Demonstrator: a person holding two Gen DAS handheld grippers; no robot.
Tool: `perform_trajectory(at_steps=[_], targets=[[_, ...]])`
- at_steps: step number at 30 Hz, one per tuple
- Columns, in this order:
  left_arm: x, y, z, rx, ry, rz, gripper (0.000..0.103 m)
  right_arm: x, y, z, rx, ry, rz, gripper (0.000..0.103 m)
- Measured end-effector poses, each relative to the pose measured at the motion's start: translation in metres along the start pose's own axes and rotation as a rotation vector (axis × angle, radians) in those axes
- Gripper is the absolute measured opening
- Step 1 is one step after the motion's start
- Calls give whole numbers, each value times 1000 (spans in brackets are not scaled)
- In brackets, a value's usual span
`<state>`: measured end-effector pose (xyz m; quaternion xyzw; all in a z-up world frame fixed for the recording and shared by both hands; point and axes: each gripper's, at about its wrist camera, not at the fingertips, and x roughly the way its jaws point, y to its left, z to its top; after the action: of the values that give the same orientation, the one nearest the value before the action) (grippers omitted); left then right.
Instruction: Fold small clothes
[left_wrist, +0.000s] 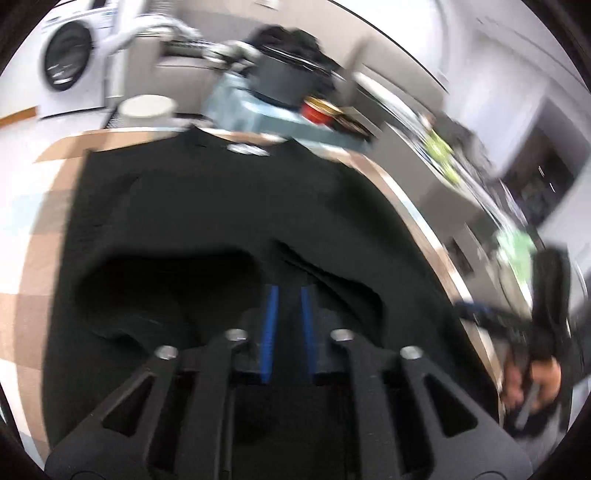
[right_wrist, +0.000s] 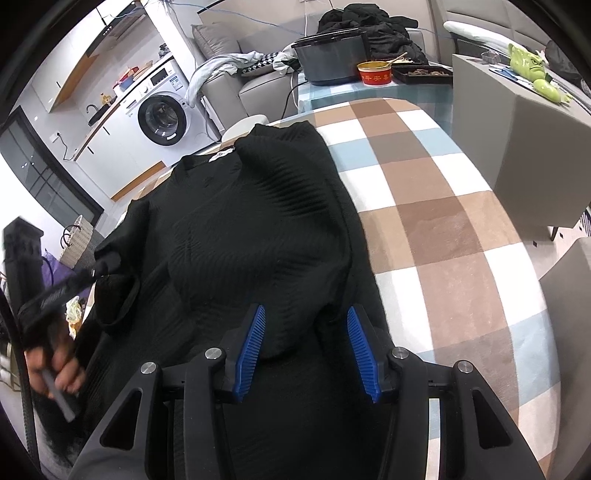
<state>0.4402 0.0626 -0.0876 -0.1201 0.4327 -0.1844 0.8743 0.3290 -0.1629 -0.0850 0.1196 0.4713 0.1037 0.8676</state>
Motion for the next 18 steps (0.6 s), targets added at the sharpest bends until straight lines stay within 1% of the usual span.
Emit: perform_trajectory(at_steps=[1, 2, 3, 6, 9, 11, 12, 14, 16, 18], targets=[[1, 0, 0, 0, 10, 17, 48, 0, 0, 1, -1, -3, -1, 48], [0, 2, 0, -8, 1, 32, 62, -1, 1, 1, -2, -4, -1, 48], [-4, 6, -1, -22, -26, 37, 64, 0, 2, 2, -6, -4, 1, 48], [-10, 26, -1, -81, -27, 50, 65, 2, 13, 4, -35, -2, 15, 48], [-22, 55, -8, -178, -40, 75, 65, 6, 23, 4, -54, 7, 29, 48], [-35, 74, -21, -246, -34, 80, 65, 8, 30, 6, -63, 9, 39, 48], [-41, 84, -26, -279, -35, 70, 65, 9, 34, 7, -71, 9, 48, 48], [-45, 95, -32, -295, -37, 81, 65, 10, 42, 9, -93, 9, 54, 48], [-51, 104, -39, -299, -40, 113, 65, 8, 54, 10, -135, 1, 63, 48], [-66, 109, -50, -294, -47, 151, 65, 6, 59, 10, -155, -5, 59, 48]])
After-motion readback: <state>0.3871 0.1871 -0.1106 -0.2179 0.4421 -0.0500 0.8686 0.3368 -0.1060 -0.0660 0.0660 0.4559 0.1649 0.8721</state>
